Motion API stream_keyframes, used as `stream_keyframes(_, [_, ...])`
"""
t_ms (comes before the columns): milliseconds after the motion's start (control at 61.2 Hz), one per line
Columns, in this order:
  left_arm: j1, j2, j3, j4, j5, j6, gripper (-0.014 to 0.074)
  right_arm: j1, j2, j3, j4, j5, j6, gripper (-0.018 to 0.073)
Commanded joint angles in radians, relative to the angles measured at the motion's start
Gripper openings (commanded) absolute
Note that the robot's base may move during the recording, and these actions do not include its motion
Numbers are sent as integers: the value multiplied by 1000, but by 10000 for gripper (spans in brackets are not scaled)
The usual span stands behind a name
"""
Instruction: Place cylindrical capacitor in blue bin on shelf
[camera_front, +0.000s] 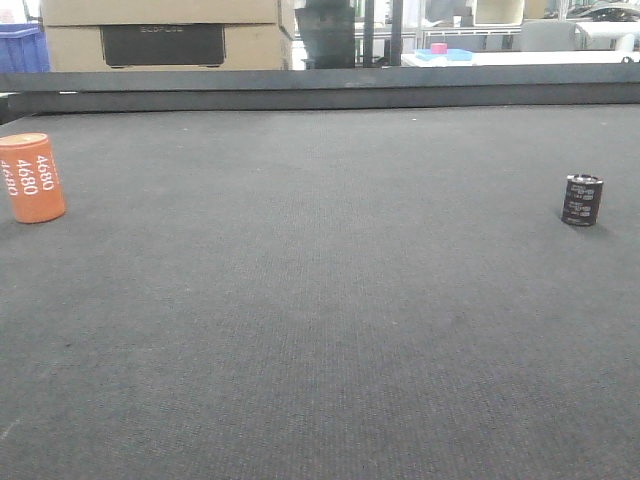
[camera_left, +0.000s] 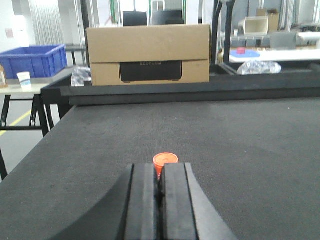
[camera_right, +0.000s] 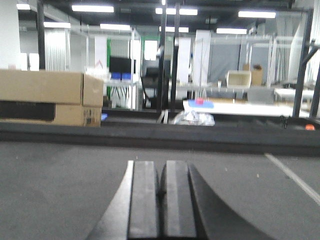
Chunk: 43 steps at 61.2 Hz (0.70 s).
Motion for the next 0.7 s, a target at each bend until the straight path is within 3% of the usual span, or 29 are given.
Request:
stream_keyframes(0, [4, 108, -91, -2, 20, -3, -111, -5, 97, -59, -11, 14, -6, -165])
stream_keyframes(163, [4, 338, -287, -21, 121, -3, -111, -5, 302, -188, -11, 40, -6, -165])
stream_keyframes(360, [4, 572, -474, -21, 185, -3, -111, -5, 545, -373, -11, 243, -6, -165])
stream_keyframes(588, [4, 716, -538, -36, 155, -3, -111, -5, 694, -425, -8, 164, -6, -165])
stream_keyframes(686, [4, 743, -538, -66, 173, -3, -111, -3, 720, -425, 75, 169, -6, -165])
